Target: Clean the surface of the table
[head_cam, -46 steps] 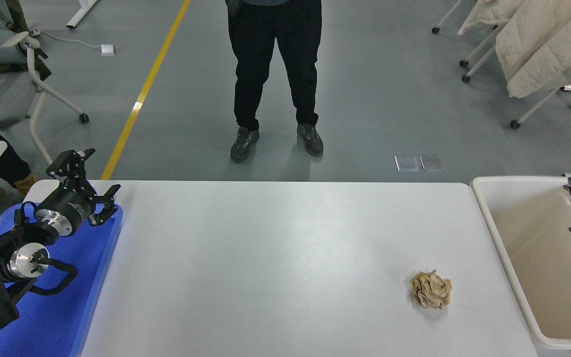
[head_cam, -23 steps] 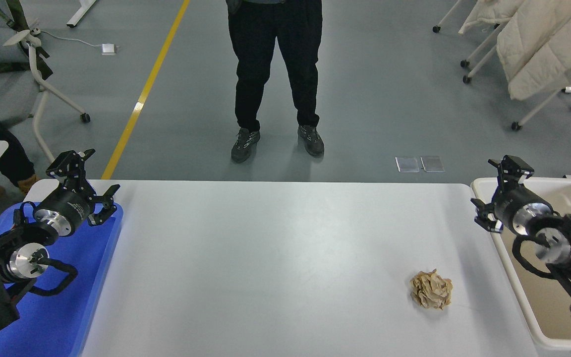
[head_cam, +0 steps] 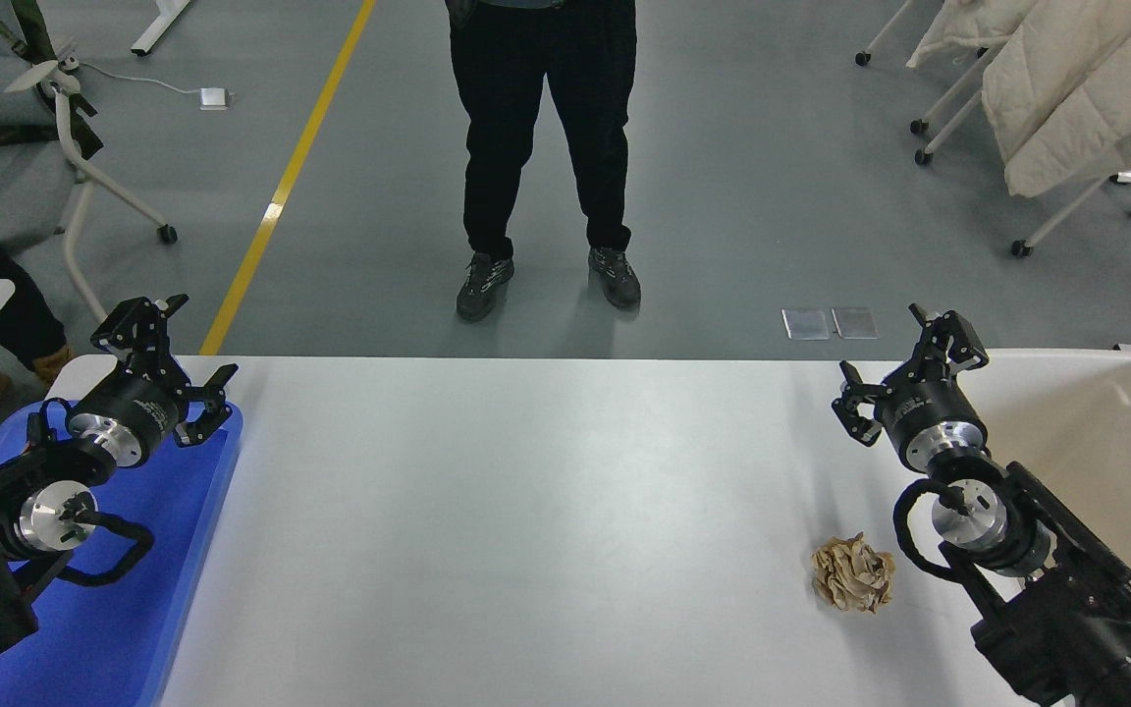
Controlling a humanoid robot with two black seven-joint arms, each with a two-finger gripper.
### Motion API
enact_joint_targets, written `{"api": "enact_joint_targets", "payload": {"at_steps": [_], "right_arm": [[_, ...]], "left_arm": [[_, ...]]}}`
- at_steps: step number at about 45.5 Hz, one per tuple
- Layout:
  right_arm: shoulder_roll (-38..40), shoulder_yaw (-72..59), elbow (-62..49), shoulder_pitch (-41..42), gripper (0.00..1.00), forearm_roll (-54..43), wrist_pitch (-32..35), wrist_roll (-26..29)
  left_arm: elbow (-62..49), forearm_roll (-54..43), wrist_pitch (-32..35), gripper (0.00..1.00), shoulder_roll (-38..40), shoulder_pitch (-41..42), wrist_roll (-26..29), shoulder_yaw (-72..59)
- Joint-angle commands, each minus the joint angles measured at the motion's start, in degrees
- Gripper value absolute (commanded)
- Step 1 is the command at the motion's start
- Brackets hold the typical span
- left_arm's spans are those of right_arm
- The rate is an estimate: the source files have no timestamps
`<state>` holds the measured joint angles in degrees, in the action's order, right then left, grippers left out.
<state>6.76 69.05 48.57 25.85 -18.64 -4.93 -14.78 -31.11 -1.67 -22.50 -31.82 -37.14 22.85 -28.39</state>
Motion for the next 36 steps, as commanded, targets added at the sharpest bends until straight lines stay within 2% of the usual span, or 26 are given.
{"api": "enact_joint_targets", "payload": {"at_steps": [1, 17, 36], "right_arm": [[-4.47, 1.09, -3.39, 1.4, 1.0, -0.08, 1.32, -3.85], [-4.91, -1.28, -6.82, 5.44, 1.0, -0.08, 1.41, -3.94], [-4.74, -4.71, -7.79, 6.23, 1.0, -0.08, 1.41, -5.25]], "left_arm": [[0.0, 0.0, 0.0, 1.0, 0.0, -0.04, 0.09, 0.0], [0.0, 0.0, 0.0, 1.0, 0.0, 0.05, 0.0, 0.0], [0.0, 0.0, 0.0, 1.0, 0.0, 0.05, 0.0, 0.0]]}}
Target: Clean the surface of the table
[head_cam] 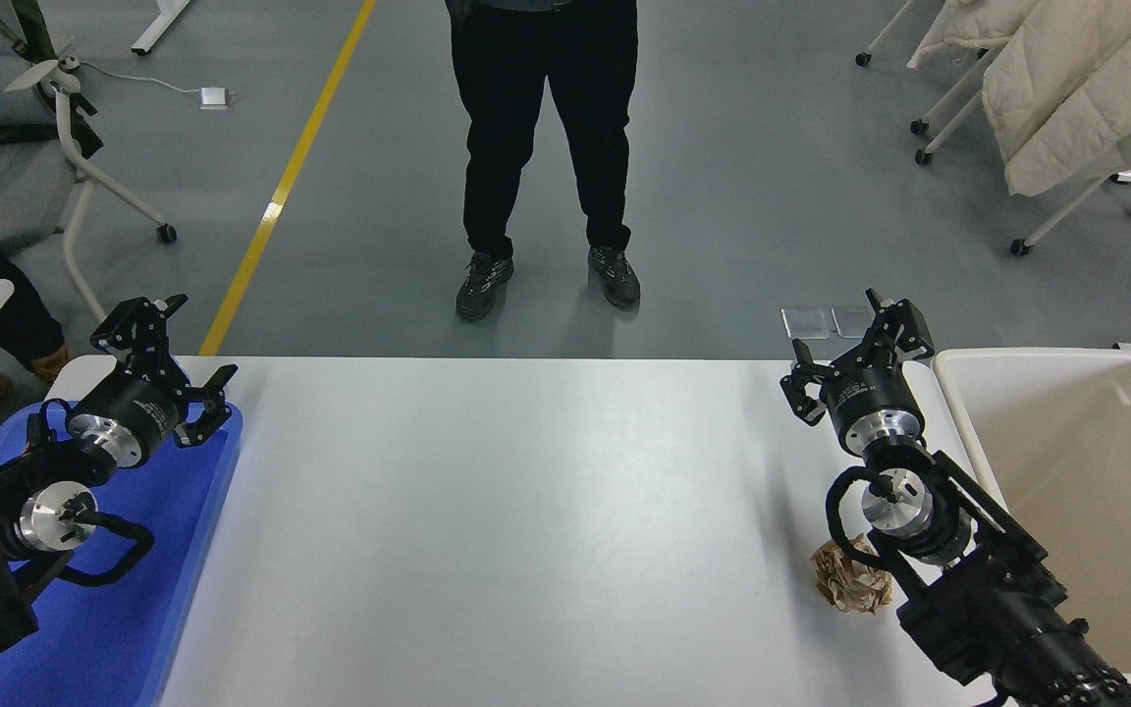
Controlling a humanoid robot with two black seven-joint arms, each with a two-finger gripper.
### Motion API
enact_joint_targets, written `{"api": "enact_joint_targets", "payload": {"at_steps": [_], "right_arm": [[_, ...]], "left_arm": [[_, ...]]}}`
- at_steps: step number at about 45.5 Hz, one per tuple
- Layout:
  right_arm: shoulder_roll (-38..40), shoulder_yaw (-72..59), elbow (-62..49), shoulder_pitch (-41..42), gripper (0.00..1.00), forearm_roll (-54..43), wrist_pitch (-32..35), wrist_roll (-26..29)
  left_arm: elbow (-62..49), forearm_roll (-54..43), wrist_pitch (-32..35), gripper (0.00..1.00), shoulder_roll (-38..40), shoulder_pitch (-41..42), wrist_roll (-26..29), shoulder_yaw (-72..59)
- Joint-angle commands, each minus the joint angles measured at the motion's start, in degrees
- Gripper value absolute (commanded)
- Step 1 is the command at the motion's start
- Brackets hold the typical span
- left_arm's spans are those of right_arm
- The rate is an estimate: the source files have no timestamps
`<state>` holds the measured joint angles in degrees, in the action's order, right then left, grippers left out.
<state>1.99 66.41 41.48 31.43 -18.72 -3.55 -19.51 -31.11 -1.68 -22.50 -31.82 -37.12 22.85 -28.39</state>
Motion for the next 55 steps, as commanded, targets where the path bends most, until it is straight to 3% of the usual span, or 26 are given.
{"api": "enact_joint_targets", "payload": {"at_steps": [1, 11, 29, 50, 55], "right_arm": [[0.11, -2.34, -0.69, 0.65, 1.0, 0.0, 0.03, -0.53], [1.08, -7.17, -0.61, 0.21, 1.0, -0.09, -0.06, -0.53], [11.45, -26.15, 1.59, 1.09, 1.0, -9.5, -4.89, -0.09], [37.19, -40.13, 18.9, 4.43, 1.0, -9.85, 0.2, 0.7], [43.08, -45.13, 23.29, 4.6, 1.0, -9.85, 0.21, 4.38]], "left_arm": [[0.0, 0.01, 0.0, 1.0, 0.0, 0.03, 0.0, 0.0], [0.0, 0.01, 0.0, 1.0, 0.0, -0.05, 0.0, 0.0], [0.0, 0.01, 0.0, 1.0, 0.0, -0.06, 0.0, 0.0], [0.0, 0.01, 0.0, 1.0, 0.0, -0.06, 0.0, 0.0], [0.0, -0.08, 0.0, 1.0, 0.0, -0.05, 0.0, 0.0]]}}
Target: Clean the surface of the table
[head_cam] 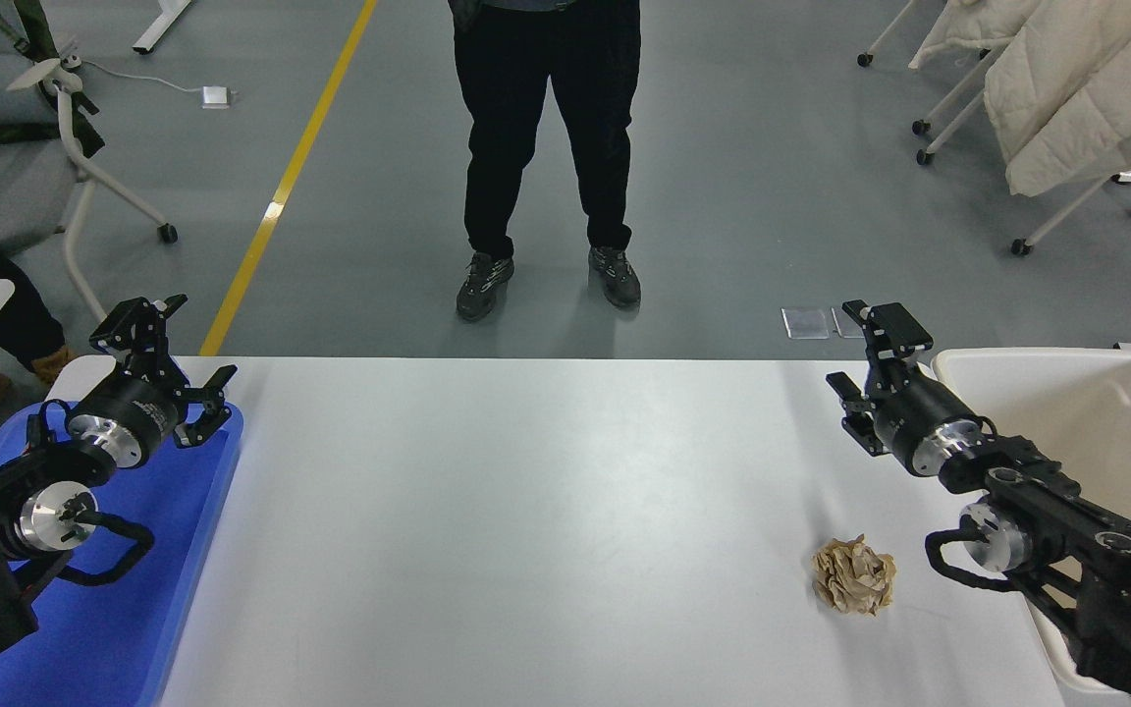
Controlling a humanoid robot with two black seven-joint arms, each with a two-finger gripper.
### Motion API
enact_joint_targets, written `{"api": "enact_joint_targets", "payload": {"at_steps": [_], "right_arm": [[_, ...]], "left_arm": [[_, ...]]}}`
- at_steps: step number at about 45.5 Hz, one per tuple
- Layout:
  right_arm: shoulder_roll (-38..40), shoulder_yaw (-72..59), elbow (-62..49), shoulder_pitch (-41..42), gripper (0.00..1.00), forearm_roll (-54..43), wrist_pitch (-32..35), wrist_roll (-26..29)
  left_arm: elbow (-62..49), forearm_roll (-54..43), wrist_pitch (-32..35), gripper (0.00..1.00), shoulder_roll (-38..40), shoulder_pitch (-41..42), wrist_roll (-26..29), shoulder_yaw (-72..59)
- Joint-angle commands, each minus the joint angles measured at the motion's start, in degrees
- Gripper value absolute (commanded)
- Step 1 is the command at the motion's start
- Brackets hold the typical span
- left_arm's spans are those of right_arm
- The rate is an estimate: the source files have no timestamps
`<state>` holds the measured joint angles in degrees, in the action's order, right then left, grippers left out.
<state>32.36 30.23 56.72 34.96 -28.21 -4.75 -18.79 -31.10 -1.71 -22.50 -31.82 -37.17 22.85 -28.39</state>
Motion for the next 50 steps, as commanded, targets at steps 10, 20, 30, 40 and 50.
{"api": "enact_joint_targets", "payload": {"at_steps": [10, 20, 30, 40, 50], "right_arm": [[22.3, -10.72, 16.93, 1.08, 1.0, 0.09, 3.43, 24.76], [29.77, -11.95, 25.01, 1.61, 1.0, 0.7, 3.96, 35.04], [33.38, -13.44, 29.68, 1.96, 1.0, 1.06, 6.51, 41.38], [32.24, -14.06, 33.02, 1.7, 1.0, 3.24, 6.51, 42.53], [26.27, -15.2, 32.41, 1.78, 1.0, 7.73, 5.63, 42.53]], "left_arm": [[-0.01, 0.04, 0.0, 1.0, 0.0, -0.01, 0.0, 0.0], [-0.01, 0.04, 0.0, 1.0, 0.0, -0.01, 0.0, 0.0], [-0.01, 0.04, 0.0, 1.0, 0.0, -0.01, 0.0, 0.0], [-0.01, 0.04, 0.0, 1.0, 0.0, -0.01, 0.0, 0.0], [-0.01, -0.05, 0.0, 1.0, 0.0, -0.01, 0.0, 0.0]]}}
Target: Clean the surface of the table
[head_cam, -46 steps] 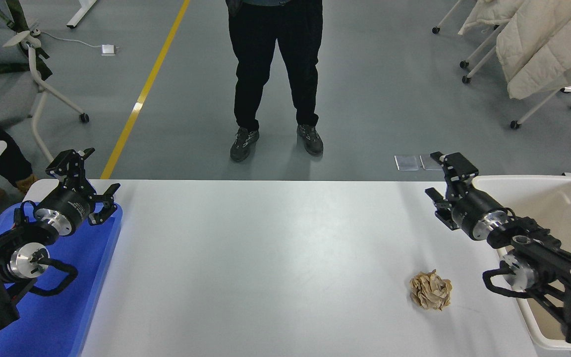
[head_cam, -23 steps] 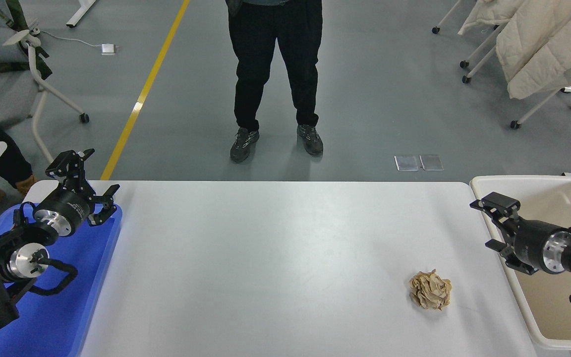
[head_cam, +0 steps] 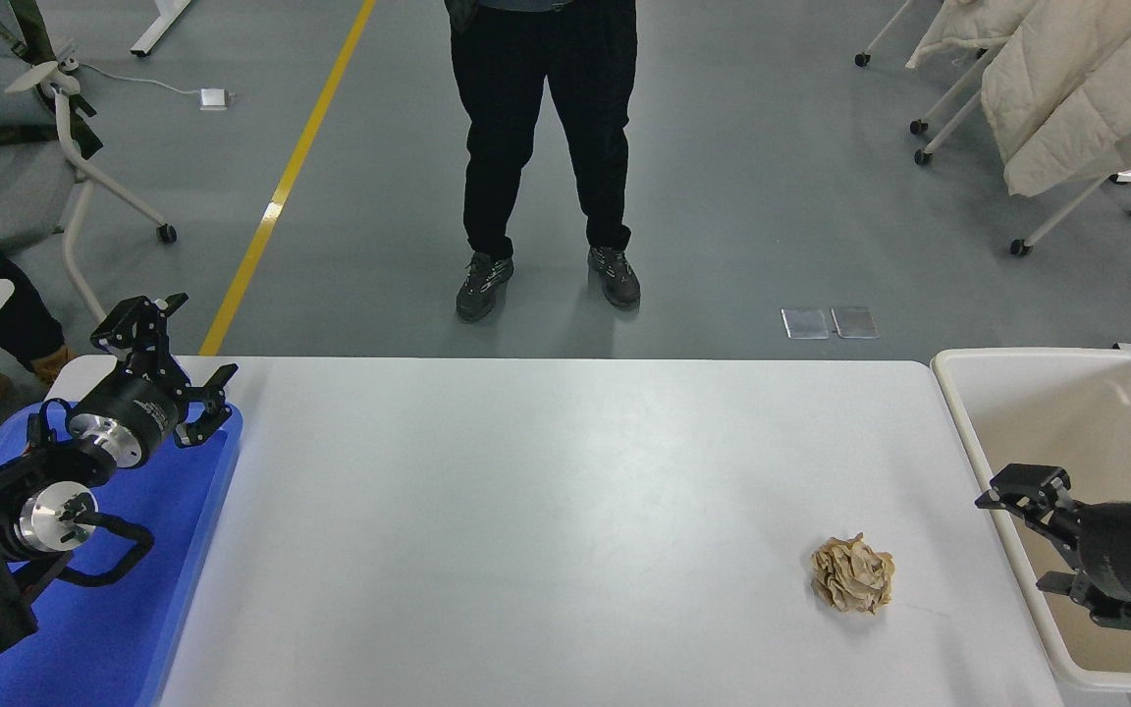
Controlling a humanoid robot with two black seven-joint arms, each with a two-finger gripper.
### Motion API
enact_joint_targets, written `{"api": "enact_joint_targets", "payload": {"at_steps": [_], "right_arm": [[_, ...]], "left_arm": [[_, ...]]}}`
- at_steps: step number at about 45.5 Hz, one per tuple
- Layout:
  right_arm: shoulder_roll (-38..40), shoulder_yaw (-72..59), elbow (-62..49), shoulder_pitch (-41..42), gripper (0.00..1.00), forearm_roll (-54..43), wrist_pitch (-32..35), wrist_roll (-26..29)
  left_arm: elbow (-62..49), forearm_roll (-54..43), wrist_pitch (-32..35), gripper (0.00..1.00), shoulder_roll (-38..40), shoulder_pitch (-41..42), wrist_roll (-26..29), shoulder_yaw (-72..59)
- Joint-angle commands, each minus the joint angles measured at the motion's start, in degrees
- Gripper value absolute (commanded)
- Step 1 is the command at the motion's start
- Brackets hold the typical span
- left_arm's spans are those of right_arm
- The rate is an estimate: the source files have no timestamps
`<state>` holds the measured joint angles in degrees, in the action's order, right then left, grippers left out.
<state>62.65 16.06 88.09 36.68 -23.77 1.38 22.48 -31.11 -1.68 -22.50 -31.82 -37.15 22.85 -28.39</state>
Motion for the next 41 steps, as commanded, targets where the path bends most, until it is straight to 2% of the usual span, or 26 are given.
{"api": "enact_joint_targets", "payload": {"at_steps": [1, 14, 41], "right_arm": [[-4.81, -1.03, 0.86, -0.03, 1.0, 3.29, -0.68, 1.26], [-12.46, -1.12, -3.71, -0.12, 1.0, 2.41, -2.08, 0.99], [-20.37, -2.44, -10.74, -0.12, 1.0, -5.06, -2.08, 0.73]], "left_arm": [[0.0, -0.07, 0.0, 1.0, 0.0, -0.02, 0.0, 0.0], [0.0, -0.07, 0.0, 1.0, 0.0, -0.02, 0.0, 0.0], [0.0, 0.01, 0.0, 1.0, 0.0, -0.02, 0.0, 0.0]]}}
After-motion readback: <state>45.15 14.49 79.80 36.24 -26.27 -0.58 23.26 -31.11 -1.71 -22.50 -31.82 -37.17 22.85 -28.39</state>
